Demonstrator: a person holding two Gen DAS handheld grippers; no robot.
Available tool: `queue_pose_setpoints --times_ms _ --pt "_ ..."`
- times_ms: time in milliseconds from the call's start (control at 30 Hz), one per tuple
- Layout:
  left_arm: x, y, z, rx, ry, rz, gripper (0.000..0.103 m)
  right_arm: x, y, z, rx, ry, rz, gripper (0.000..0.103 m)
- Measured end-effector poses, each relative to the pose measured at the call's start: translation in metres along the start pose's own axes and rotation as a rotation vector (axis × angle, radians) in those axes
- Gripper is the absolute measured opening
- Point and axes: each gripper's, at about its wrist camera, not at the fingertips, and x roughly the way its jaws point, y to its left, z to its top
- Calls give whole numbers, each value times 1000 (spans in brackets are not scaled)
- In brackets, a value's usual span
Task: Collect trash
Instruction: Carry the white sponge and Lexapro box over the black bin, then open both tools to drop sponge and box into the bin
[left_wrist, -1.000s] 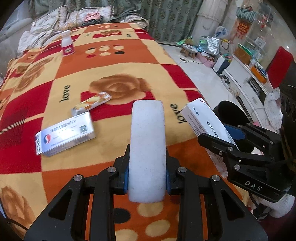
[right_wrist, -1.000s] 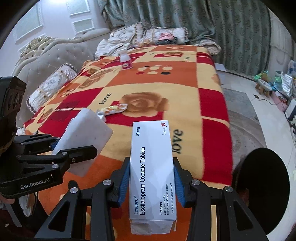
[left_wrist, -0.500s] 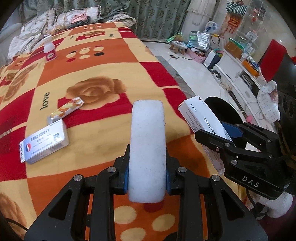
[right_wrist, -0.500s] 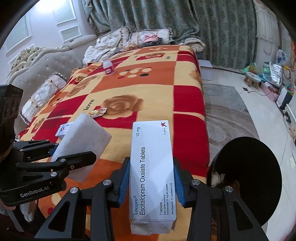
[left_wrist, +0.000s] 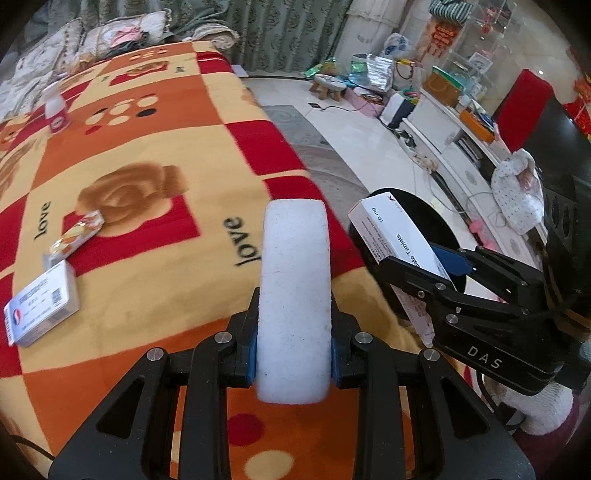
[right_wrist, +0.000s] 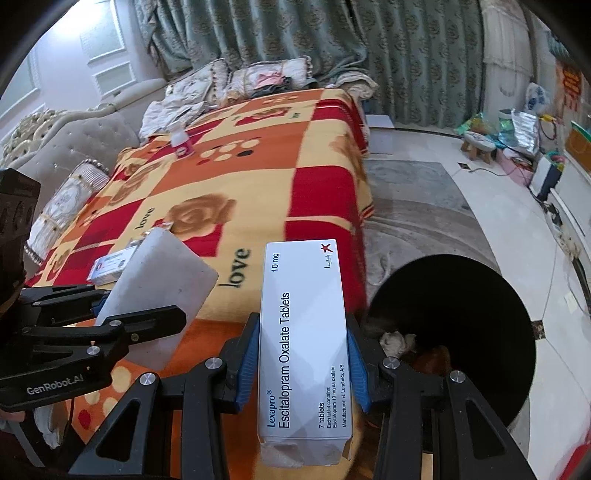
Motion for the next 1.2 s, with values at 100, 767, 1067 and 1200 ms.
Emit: queue_pose_setpoints --times_ms 100,767,1067,1200 --pt "6 -9 4 9 9 -21 26 -2 -11 -1 19 0 -16 41" --pt "48 -70 36 69 45 -142 26 -12 -96 -9 152 9 -130 41" --pt "64 -82 45 68 62 -163 26 -5 -119 -15 201 29 -148 41" --pt "71 -84 47 65 68 -166 26 -2 -126 -17 220 36 -155 41"
